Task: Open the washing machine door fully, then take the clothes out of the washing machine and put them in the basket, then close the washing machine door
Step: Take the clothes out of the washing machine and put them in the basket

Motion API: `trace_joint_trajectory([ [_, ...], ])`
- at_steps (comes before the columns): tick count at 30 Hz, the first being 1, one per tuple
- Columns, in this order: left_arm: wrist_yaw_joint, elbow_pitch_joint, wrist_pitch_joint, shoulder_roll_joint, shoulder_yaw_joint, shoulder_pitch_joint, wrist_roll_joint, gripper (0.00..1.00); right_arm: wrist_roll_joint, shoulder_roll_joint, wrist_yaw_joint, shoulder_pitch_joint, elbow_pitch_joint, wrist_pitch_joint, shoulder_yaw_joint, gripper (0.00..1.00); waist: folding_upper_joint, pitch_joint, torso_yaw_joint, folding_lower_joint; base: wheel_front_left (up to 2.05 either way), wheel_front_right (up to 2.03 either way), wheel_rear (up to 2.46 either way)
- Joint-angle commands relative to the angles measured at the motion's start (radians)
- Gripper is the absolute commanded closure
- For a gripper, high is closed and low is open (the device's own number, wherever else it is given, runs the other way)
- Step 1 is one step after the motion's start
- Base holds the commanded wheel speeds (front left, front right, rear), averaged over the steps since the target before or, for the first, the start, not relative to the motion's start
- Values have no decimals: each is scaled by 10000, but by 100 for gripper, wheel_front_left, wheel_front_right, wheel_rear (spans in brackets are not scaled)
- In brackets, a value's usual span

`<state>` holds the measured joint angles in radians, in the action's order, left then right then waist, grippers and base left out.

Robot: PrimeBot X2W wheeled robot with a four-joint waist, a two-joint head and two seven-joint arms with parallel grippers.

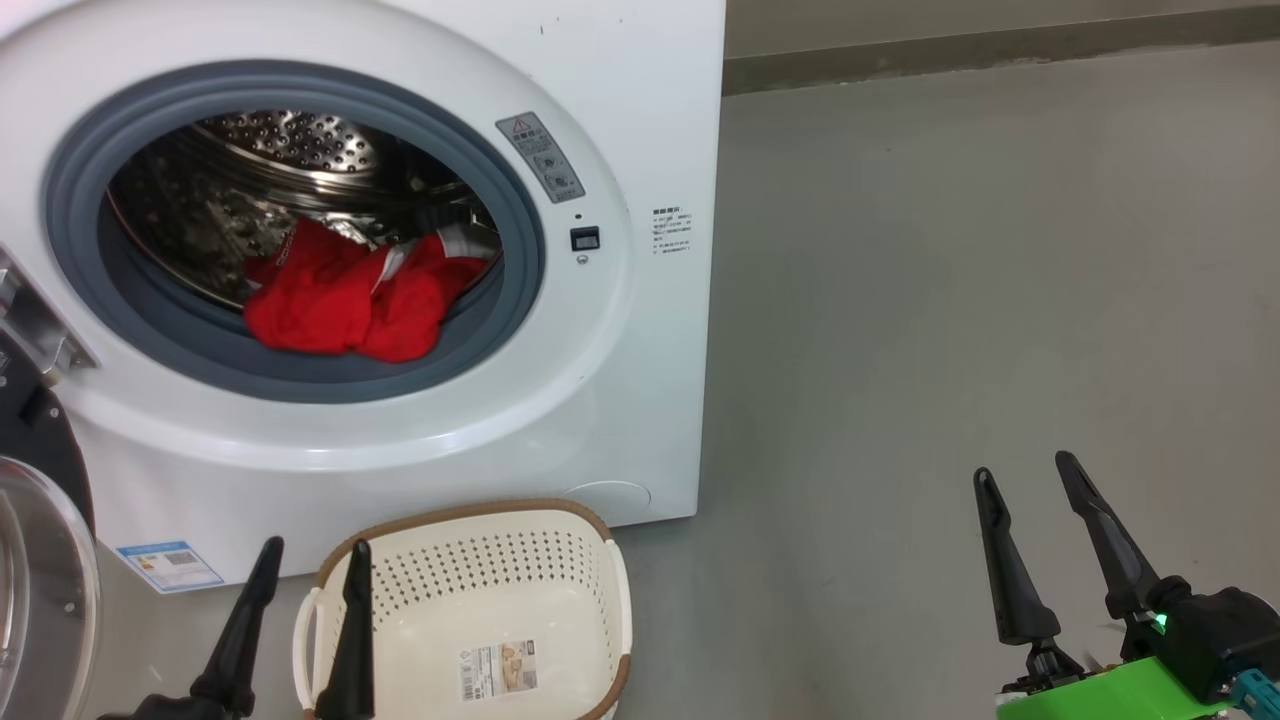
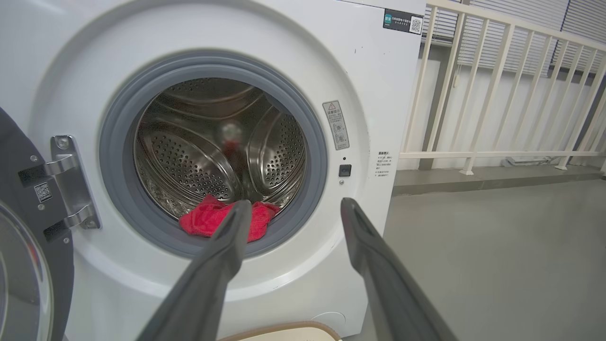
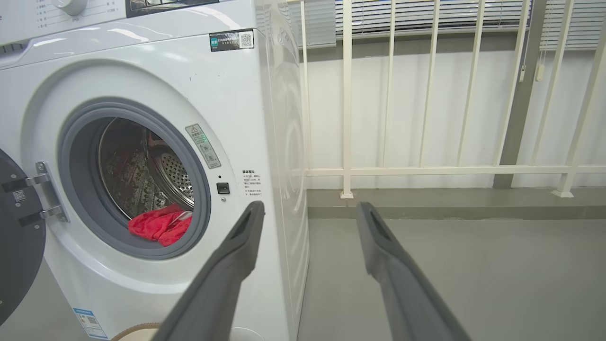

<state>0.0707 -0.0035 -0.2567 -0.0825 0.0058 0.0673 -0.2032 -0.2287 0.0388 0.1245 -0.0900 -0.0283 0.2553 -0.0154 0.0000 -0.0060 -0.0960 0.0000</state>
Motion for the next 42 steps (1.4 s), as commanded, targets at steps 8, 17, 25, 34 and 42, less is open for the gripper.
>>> trace_joint_trajectory([
  [8,-76,-276,-50,-42,345,-209,3,0,128,114,62,208,-249,65,284,0,0,148,6,0,0,0,0],
  [17,-204,-373,-51,56,414,-504,25,0,149,114,62,352,-335,65,324,0,0,628,85,0,0,0,0],
  [25,-230,-217,-51,131,346,-961,-9,0,228,114,62,505,-385,65,348,0,0,1101,290,0,0,0,0],
  [34,-333,-24,-51,203,230,-1752,-18,0,321,114,62,815,-515,65,346,0,0,1990,567,0,0,0,0],
  [42,-615,551,-51,158,296,-2758,154,0,287,114,62,1174,-551,65,479,0,0,2691,550,0,0,0,0],
])
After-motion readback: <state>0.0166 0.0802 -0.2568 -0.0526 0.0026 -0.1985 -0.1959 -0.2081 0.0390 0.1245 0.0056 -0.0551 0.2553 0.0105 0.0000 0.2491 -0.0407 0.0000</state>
